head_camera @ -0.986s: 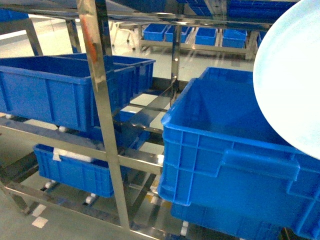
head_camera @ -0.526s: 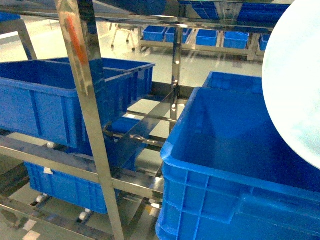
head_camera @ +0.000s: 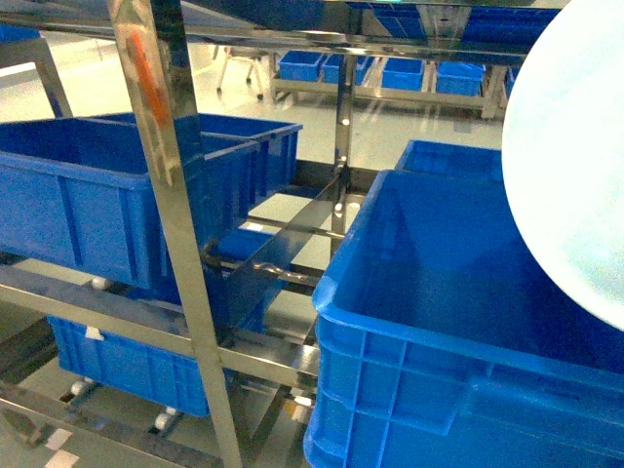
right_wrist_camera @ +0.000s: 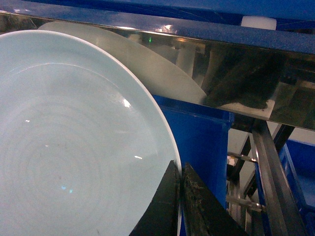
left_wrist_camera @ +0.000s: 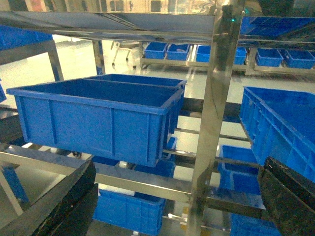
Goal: Place blue tray on left shelf second layer neatly
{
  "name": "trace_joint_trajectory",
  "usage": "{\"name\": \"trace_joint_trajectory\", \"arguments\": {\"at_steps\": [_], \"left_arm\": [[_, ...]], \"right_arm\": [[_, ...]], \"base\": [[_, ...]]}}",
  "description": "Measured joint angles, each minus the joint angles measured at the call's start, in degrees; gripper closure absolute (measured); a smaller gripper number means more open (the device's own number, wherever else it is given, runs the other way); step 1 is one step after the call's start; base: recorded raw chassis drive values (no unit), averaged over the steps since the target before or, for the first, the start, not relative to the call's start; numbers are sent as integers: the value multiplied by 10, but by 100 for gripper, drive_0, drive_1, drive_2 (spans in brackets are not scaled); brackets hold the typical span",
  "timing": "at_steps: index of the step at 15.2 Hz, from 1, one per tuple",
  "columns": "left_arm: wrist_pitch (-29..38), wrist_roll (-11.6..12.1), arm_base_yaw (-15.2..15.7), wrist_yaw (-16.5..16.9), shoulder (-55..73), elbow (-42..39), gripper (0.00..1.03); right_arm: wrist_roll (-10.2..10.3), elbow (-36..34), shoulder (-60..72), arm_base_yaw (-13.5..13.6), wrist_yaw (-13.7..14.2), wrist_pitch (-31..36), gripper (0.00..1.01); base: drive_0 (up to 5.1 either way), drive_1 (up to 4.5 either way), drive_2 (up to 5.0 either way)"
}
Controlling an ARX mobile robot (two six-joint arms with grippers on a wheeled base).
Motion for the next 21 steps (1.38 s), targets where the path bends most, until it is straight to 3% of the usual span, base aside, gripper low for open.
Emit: {"name": "trace_joint_trajectory", "arguments": {"at_steps": [4, 7, 10, 12, 13, 16, 17, 21], "left_arm": [[0, 0, 0, 0, 0, 0, 5], [0, 0, 0, 0, 0, 0, 5], [0, 0, 0, 0, 0, 0, 5], [0, 0, 0, 0, 0, 0, 5], [0, 0, 0, 0, 0, 0, 5], [0, 0, 0, 0, 0, 0, 5], [0, 0, 0, 0, 0, 0, 5], [0, 0, 0, 0, 0, 0, 5]], "right_arm": [[4, 0, -5, 8, -17, -9, 99], [23, 0, -5, 11, -42, -22, 99], [44, 0, -23, 16, -81, -82, 99], [83, 17, -18, 14, -116, -156, 99], [115, 25, 4, 8, -132, -179, 99], [229, 50, 103, -35, -132, -175, 99], [257, 68, 159, -47, -128, -148, 99], [293, 87, 223, -56, -127, -132, 99]], "base": [[0, 0, 0], [0, 0, 0], [0, 0, 0], [0, 0, 0], [0, 0, 0], [0, 0, 0], [0, 0, 0], [0, 0, 0]]}}
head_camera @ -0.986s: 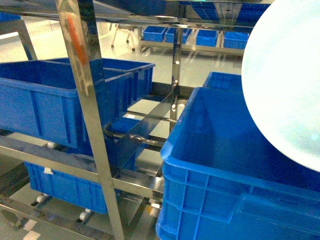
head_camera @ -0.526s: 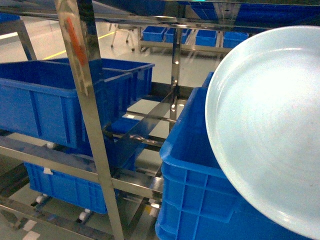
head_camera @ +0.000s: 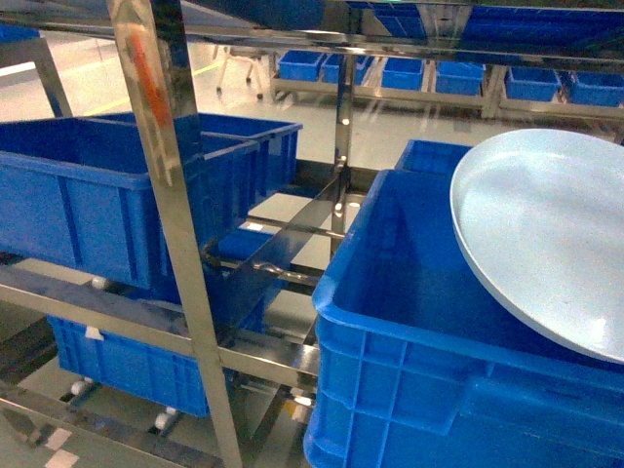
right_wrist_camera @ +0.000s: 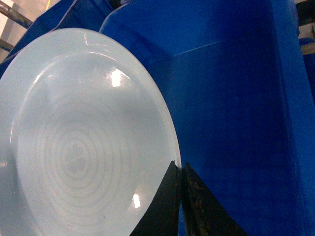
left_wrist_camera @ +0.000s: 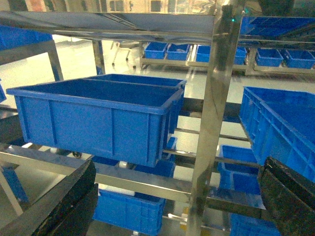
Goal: Place blue tray on left shelf second layer neatly
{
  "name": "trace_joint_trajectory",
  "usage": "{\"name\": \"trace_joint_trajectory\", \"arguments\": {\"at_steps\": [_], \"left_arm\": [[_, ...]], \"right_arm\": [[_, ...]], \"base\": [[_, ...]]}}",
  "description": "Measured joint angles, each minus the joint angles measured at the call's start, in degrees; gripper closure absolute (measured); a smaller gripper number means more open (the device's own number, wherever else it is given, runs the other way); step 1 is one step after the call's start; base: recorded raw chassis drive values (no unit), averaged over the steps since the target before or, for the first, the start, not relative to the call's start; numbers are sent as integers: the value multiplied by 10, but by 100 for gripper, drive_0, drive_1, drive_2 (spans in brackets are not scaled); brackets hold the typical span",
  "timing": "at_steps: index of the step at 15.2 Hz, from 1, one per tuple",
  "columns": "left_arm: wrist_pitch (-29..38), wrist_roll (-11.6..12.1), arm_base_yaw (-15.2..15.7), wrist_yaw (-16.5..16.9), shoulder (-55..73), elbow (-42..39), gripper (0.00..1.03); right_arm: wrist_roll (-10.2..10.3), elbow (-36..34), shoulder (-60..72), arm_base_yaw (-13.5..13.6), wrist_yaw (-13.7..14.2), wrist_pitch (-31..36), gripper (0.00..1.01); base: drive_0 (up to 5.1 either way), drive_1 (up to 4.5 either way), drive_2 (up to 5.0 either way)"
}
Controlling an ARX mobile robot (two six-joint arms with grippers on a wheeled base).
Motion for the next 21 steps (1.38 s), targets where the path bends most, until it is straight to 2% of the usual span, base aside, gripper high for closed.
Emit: {"name": "trace_joint_trajectory", "arguments": {"at_steps": [5, 8, 11, 14, 15, 18, 21], "left_arm": [[0, 0, 0, 0, 0, 0, 5], [0, 0, 0, 0, 0, 0, 5], [0, 0, 0, 0, 0, 0, 5], [0, 0, 0, 0, 0, 0, 5], [0, 0, 0, 0, 0, 0, 5], [0, 0, 0, 0, 0, 0, 5], [0, 0, 0, 0, 0, 0, 5]], "right_arm": [[21, -8, 51, -18, 8, 64, 99], [49, -15, 90, -31, 19, 102, 99], [82, -5, 129, -24, 35, 109, 99], [138, 48, 157, 18, 54, 82, 99], [146, 64, 162, 30, 63, 66, 99], [155, 108, 184, 54, 92, 6, 99], [157, 136, 190, 60, 133, -81, 99]], "base": [[0, 0, 0], [0, 0, 0], [0, 0, 0], [0, 0, 0], [0, 0, 0], [0, 0, 0], [0, 0, 0]]}}
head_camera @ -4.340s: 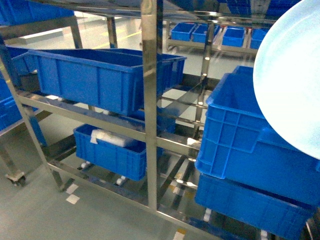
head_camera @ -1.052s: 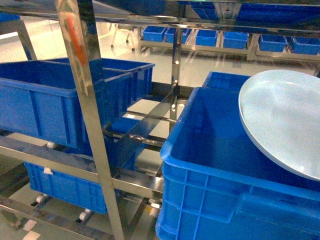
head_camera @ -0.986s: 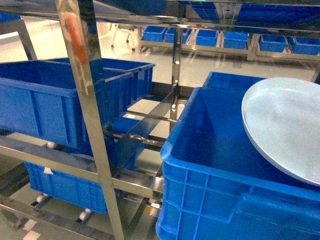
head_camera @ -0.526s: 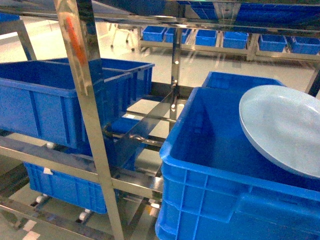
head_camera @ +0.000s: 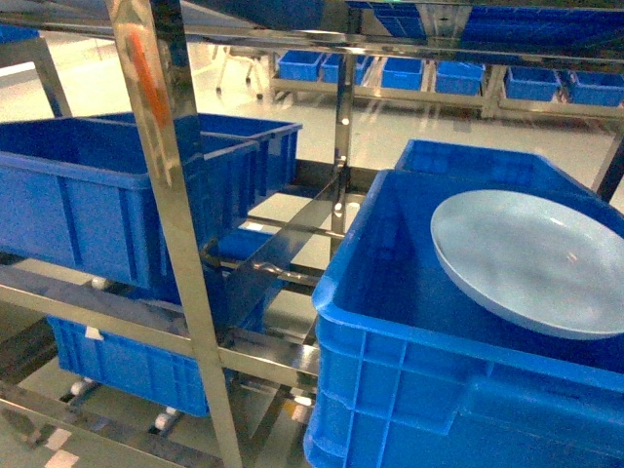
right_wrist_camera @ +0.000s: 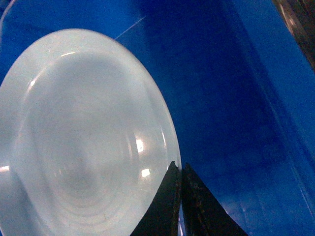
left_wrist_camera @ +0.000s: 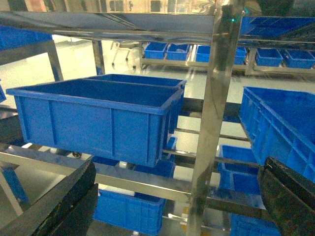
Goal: Place blue tray on left shelf second layer neatly
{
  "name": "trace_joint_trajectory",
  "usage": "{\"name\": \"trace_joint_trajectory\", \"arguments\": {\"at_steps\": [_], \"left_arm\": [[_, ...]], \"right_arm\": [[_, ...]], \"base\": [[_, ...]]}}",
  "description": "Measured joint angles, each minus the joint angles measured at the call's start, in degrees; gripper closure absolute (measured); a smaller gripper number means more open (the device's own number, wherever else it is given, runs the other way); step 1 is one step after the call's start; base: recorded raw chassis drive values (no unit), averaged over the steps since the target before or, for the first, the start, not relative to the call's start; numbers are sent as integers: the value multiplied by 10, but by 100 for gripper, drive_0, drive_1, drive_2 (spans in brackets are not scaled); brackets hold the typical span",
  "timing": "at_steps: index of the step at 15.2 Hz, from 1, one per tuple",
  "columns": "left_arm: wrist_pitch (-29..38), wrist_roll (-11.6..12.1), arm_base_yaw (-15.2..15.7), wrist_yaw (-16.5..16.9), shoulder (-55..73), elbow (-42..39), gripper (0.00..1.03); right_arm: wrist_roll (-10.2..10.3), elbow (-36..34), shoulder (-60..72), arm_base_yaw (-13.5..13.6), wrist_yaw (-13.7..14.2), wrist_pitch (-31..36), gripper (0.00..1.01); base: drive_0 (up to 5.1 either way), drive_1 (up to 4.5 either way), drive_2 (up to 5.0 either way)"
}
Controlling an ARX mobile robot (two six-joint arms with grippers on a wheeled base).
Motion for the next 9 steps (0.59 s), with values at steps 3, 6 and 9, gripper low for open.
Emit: {"name": "trace_joint_trajectory", "arguments": {"at_steps": [3, 6, 9], "left_arm": [[0, 0, 0, 0, 0, 0, 5], [0, 0, 0, 0, 0, 0, 5], [0, 0, 0, 0, 0, 0, 5]], "right_arm": [[0, 18, 0, 0, 17, -18, 99], [2, 30, 0, 12, 15, -4, 99], [2, 29, 0, 12, 25, 27, 65]], "base": [[0, 0, 0], [0, 0, 0], [0, 0, 0]]}}
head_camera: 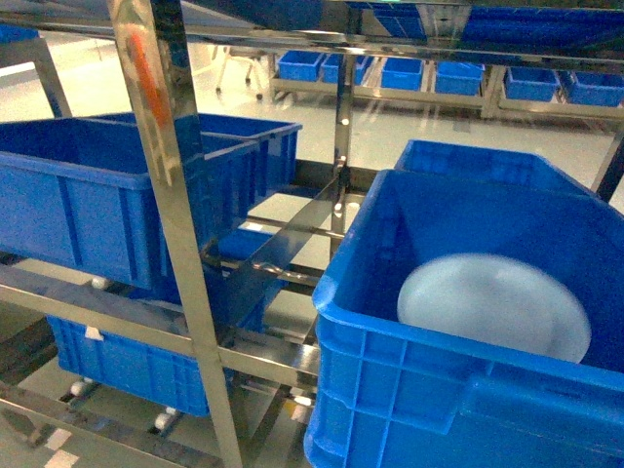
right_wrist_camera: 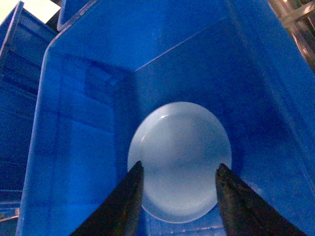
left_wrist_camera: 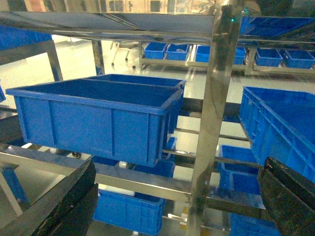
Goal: Place blue tray on left shelf second layer neatly
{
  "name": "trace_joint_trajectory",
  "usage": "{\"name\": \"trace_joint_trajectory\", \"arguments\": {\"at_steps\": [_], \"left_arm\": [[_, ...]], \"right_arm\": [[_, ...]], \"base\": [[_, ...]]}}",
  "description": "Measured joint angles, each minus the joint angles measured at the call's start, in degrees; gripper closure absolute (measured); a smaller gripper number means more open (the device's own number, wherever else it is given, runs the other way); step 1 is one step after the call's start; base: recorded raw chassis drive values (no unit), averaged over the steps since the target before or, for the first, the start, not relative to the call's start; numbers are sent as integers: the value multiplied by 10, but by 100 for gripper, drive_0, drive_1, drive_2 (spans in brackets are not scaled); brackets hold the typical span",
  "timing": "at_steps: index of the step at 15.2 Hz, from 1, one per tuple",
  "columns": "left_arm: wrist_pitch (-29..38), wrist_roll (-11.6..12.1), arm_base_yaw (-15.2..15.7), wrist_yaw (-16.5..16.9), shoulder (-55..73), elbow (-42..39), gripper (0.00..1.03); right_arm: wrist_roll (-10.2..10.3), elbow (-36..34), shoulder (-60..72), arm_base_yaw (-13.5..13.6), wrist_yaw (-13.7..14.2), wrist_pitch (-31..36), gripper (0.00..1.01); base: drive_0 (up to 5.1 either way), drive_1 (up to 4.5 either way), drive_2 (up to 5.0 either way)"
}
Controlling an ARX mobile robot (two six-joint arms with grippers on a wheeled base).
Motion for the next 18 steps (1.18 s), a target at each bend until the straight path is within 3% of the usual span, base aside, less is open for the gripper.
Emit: {"name": "trace_joint_trajectory", "arguments": {"at_steps": [2, 5, 8, 13, 17, 18], "left_arm": [[0, 0, 0, 0, 0, 0, 5], [0, 0, 0, 0, 0, 0, 5], [0, 0, 0, 0, 0, 0, 5], [0, 0, 0, 0, 0, 0, 5], [0, 0, 0, 0, 0, 0, 5], [0, 0, 0, 0, 0, 0, 5]], "right_arm": [[0, -4, 0, 0, 1, 21, 39], [3, -29, -38, 12, -37, 8, 1], [6, -41, -89, 21, -61, -7, 3], [21, -50, -164, 38, -92, -91, 3], [24, -65, -212, 57, -95, -113, 3], [24, -87, -216, 59, -79, -121, 3]], "base": [[0, 0, 0], [0, 0, 0], [0, 0, 0], [0, 0, 0], [0, 0, 0], [0, 0, 0]]}}
